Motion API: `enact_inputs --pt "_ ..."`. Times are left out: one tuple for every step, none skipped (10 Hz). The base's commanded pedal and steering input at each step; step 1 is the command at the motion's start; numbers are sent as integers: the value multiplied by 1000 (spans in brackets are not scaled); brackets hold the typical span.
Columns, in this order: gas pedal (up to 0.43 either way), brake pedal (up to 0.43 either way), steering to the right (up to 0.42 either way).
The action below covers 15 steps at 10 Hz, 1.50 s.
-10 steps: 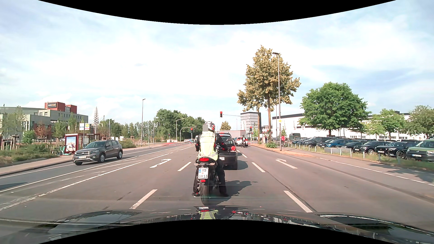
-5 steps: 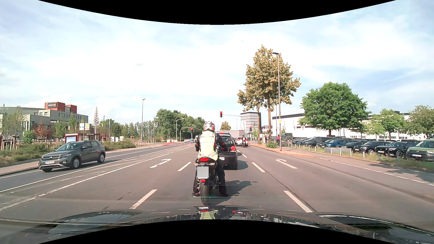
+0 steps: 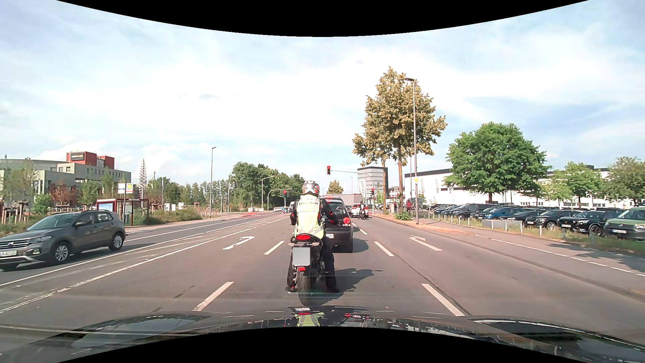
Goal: Follow the waypoints while adhering to traffic rules and regulations
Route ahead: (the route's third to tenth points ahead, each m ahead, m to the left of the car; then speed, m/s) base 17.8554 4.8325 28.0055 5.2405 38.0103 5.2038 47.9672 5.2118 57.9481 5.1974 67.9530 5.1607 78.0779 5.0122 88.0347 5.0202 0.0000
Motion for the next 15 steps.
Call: enact_inputs --pt "0 0 -6" --pt "0 0 -6" --pt "0 0 -6" --pt "0 0 -6" --pt "0 0 -6" --pt "0 0 -6" --pt "0 0 -6" --pt "0 0 -6" --pt "0 0 -6" --pt "0 0 -6" --pt "0 0 -6" --pt "0 0 -6" --pt "0 0 -6" --pt "0 0 -6" --pt "0 0 -6"
